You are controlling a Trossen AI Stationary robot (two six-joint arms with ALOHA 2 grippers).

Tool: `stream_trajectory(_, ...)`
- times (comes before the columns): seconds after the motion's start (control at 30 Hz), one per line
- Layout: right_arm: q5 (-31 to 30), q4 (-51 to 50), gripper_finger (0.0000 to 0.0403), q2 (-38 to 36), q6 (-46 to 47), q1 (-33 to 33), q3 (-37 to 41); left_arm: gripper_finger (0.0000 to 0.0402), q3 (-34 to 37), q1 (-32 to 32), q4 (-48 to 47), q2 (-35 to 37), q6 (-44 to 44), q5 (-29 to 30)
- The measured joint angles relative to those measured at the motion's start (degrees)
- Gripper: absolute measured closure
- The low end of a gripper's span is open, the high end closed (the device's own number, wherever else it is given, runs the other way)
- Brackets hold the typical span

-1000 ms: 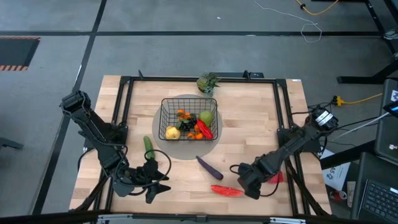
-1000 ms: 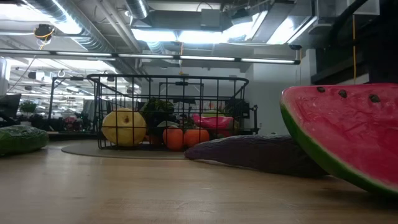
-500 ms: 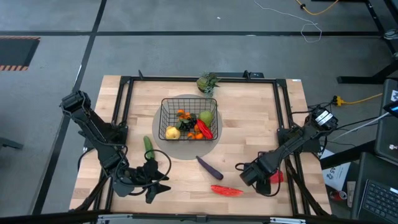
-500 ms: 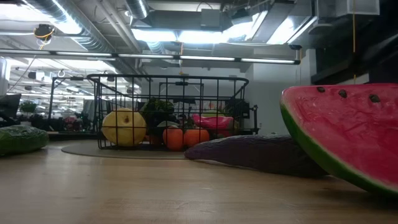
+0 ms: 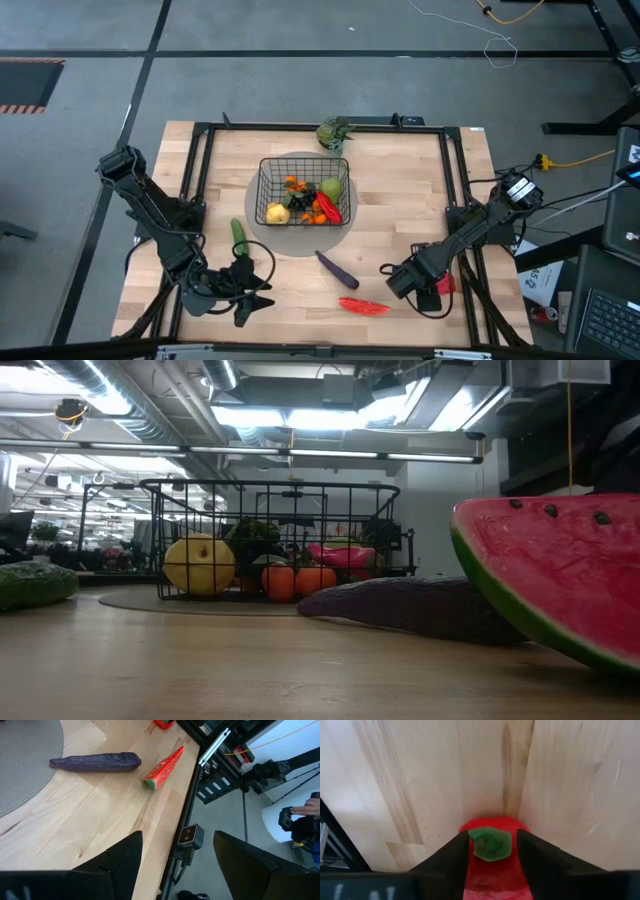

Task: Build produce basket
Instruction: Put the red bell pepper into the black wire basket

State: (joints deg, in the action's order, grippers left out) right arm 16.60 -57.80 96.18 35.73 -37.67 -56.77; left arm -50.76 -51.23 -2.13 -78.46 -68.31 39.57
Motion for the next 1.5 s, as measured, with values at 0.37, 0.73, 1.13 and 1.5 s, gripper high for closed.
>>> stream_trajectory(0.37, -0.4, 0.4, 0.0279, 0.0, 0.0, 0.0, 0.0, 0.0162, 0.0, 0.0, 0.0, 0.0, 0.0, 0.0)
stream_trajectory(0.73, -0.4, 3.1, 0.0390, 0.0, 3.8, 0.0, 0.0, 0.0162, 0.0, 0.0, 0.0, 0.0, -0.2, 0.0)
stream_trajectory(1.13, -0.6, 5.0, 0.0402, 0.0, 7.6, 0.0, -1.2, 0.0162, 0.0, 0.0, 0.0, 0.0, -0.1, 0.0)
stream_trajectory(1.5, -6.9, -10.1, 0.0403, 0.1, 7.3, 0.0, -15.8, 0.0162, 0.0, 0.0, 0.0, 0.0, 1.0, 0.0)
